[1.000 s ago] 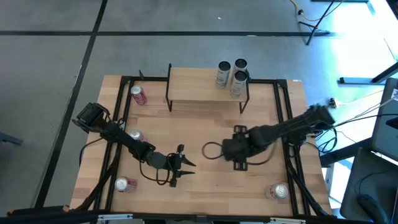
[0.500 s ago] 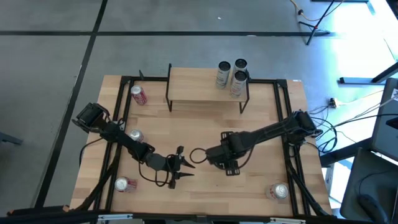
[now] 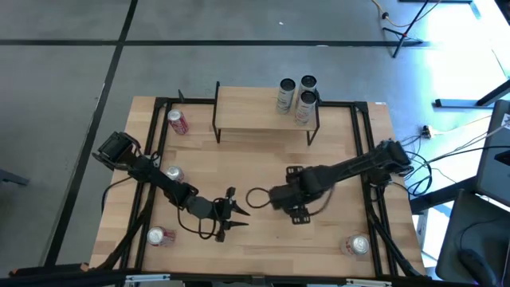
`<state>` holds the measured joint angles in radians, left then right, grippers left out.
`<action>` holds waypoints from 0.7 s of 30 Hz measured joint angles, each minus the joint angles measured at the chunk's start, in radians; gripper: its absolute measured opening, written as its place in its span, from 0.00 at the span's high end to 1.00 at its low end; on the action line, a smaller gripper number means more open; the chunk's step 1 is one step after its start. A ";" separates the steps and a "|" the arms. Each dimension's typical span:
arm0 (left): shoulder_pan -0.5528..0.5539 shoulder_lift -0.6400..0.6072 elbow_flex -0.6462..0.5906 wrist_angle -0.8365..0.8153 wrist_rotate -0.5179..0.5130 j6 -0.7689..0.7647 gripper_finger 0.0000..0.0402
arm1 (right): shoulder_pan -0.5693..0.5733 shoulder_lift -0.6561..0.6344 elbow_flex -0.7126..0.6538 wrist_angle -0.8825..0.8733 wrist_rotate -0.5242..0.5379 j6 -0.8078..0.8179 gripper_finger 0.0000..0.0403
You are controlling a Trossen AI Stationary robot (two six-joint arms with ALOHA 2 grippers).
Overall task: Place canned beverage on shelf
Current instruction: Put the white blue soda can on the shelf aligned with the other white blue soda can
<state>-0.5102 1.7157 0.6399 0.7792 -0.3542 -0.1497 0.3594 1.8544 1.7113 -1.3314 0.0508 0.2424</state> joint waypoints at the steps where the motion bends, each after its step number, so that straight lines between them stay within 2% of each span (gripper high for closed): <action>1: 0.000 0.000 0.000 0.000 0.000 0.000 0.66 | 0.012 -0.023 -0.010 0.002 0.017 0.012 0.11; 5: 0.000 0.000 0.000 0.000 -0.001 0.000 0.66 | 0.064 -0.147 -0.099 0.059 0.112 0.065 0.12; 9: 0.001 0.000 0.000 0.000 -0.001 0.000 0.66 | 0.099 -0.325 -0.260 0.174 0.197 0.118 0.13; 15: 0.001 0.000 0.000 0.000 -0.035 -0.004 0.66 | 0.141 -0.622 -0.601 0.583 0.408 0.124 0.13; 18: 0.002 0.000 0.000 0.000 -0.048 -0.008 0.66 | 0.138 -0.712 -0.746 0.792 0.400 0.195 0.13; 21: 0.002 0.000 0.000 0.000 -0.048 -0.008 0.66 | 0.137 -0.740 -0.836 0.964 0.385 0.252 0.13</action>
<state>-0.5087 1.7157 0.6399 0.7795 -0.4026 -0.1581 0.4965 1.1143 0.8750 -0.3675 0.4354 0.4940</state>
